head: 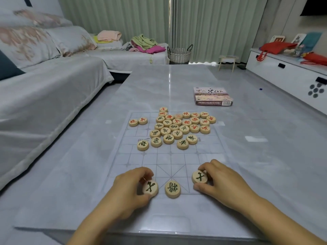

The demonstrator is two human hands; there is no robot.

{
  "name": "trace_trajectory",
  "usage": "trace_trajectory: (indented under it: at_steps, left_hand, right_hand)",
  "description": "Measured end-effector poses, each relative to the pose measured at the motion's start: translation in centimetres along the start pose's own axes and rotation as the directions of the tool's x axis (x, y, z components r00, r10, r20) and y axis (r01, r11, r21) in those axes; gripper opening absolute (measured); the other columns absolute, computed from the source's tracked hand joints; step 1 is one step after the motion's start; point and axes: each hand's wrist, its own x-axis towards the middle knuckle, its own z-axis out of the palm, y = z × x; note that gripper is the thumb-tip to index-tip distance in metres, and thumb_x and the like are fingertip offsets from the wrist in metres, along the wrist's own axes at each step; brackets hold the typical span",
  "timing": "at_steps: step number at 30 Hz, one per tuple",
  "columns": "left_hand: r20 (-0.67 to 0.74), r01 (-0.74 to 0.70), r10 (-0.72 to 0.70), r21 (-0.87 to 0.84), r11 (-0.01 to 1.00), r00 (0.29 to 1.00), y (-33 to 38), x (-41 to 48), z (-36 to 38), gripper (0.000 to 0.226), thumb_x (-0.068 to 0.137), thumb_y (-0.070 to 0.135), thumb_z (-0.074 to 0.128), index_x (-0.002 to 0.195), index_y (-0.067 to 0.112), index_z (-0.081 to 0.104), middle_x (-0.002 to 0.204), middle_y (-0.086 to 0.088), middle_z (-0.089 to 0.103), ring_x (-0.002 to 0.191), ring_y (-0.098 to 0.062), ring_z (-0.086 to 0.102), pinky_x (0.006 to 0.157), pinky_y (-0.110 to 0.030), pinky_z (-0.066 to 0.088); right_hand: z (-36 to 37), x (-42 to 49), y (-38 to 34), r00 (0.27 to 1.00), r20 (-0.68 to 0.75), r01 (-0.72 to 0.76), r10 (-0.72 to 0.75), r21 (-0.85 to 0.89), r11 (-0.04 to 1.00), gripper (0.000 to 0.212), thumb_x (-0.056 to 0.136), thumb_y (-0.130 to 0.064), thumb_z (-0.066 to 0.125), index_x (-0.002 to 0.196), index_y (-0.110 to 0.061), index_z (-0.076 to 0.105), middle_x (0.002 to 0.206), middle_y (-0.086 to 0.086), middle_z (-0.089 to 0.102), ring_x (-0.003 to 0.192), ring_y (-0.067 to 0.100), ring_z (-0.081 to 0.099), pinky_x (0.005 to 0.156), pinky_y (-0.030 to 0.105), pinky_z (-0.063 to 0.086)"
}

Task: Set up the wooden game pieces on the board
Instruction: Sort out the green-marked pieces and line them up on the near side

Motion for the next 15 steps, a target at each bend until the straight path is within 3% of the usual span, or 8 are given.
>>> trace_trajectory:
  at_steps: [4,9,15]
  left_hand:
    - [-0.015,0.009,-0.01,-0.073,0.997,1.0,-0.6,-0.1,0.0,0.046,0.07,0.028,0.077,0.101,0.04,0.046,0.105,0.016,0.057,0.1,-0.005,0.053,0.085,-0.012,0.041]
    - [-0.001,-0.022,0.022,-0.038,0.999,1.0,-0.7,0.4,0.2,0.041,0.067,0.03,0.08,0.085,0.046,0.047,0.099,0.018,0.053,0.098,-0.007,0.051,0.094,-0.029,0.043]
    - [0.082,-0.072,0.076,-0.059,0.996,0.994,-0.8,0.4,0.5,0.041,0.074,0.027,0.073,0.092,0.055,0.05,0.105,0.02,0.052,0.103,-0.006,0.05,0.099,-0.032,0.041]
  right_hand:
    - [-0.1,-0.4,0.2,0.999,0.017,0.032,-0.032,0.011,0.999,0.053,0.081,-0.057,0.054,0.127,-0.034,0.04,0.108,-0.014,0.042,0.104,0.01,0.048,0.076,0.02,0.034]
    - [0.1,-0.7,0.3,0.997,0.029,0.071,-0.073,0.041,0.997,0.046,0.084,-0.054,0.052,0.125,-0.035,0.042,0.105,-0.016,0.042,0.1,0.009,0.047,0.078,0.018,0.035]
    - [0.4,-1.2,0.0,0.994,0.042,0.095,-0.099,0.089,0.992,0.042,0.082,-0.052,0.056,0.12,-0.037,0.046,0.093,-0.022,0.039,0.091,0.005,0.044,0.07,0.013,0.033]
